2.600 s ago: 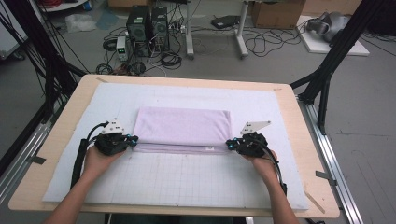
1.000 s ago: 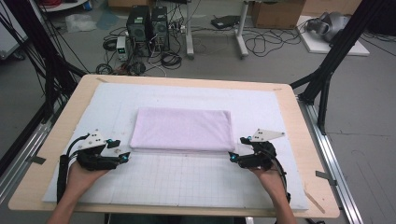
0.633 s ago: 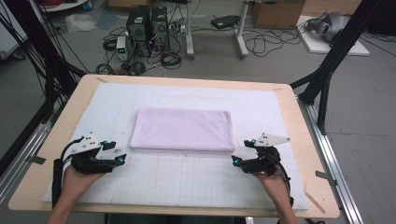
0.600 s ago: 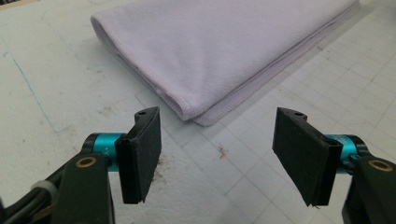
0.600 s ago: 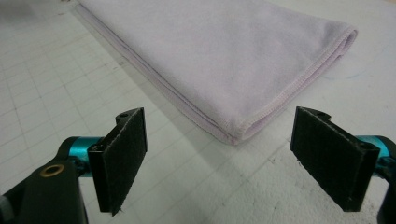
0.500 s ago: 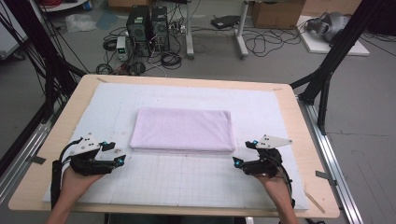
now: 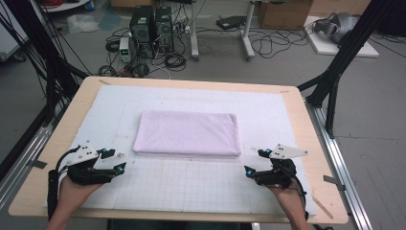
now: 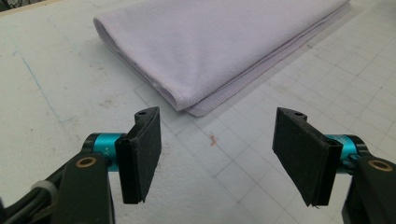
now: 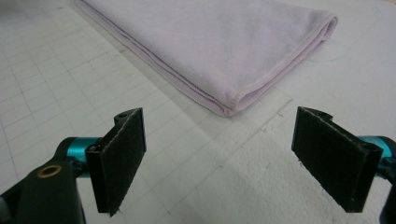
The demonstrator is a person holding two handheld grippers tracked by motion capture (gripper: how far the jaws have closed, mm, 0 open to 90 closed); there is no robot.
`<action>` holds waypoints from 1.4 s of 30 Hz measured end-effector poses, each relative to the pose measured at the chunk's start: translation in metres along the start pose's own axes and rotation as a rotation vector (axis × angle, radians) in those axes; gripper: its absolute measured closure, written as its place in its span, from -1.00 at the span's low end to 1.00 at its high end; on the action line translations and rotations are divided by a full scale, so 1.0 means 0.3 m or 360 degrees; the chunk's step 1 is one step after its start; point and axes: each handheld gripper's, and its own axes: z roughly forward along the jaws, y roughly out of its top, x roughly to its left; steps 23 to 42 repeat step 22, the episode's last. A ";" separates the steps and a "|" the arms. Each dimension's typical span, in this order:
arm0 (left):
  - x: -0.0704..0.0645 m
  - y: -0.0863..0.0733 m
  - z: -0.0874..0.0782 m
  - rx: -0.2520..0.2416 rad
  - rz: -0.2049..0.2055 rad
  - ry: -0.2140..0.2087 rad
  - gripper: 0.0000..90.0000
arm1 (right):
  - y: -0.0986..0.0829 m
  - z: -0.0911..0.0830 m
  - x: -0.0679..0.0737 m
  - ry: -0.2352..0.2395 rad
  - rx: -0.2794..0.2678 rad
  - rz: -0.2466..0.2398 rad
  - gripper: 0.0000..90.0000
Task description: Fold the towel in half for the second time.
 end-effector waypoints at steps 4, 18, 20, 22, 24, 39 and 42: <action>-0.002 -0.003 -0.004 -0.0003 -0.0003 0.0006 -0.26 | -0.014 -0.015 0.003 -0.0008 0.0006 0.0005 -0.62; -0.004 -0.004 -0.003 -0.0003 0.0001 -0.0002 -0.26 | -0.033 -0.023 0.012 -0.0020 0.0018 -0.0003 -0.62; -0.004 -0.004 -0.002 0.0001 0.0002 -0.0002 -0.26 | -0.032 -0.020 0.013 -0.0017 0.0023 -0.0008 -0.62; -0.003 -0.003 -0.001 0.0000 0.0008 -0.0002 -0.26 | -0.030 -0.016 0.013 -0.0020 0.0021 -0.0025 -0.62; -0.003 -0.003 -0.001 0.0000 0.0008 -0.0002 -0.26 | -0.030 -0.016 0.013 -0.0020 0.0021 -0.0025 -0.62; -0.003 -0.003 -0.001 0.0000 0.0008 -0.0002 -0.26 | -0.030 -0.016 0.013 -0.0020 0.0021 -0.0025 -0.62; -0.003 -0.003 -0.001 0.0000 0.0008 -0.0002 -0.26 | -0.030 -0.016 0.013 -0.0020 0.0021 -0.0025 -0.62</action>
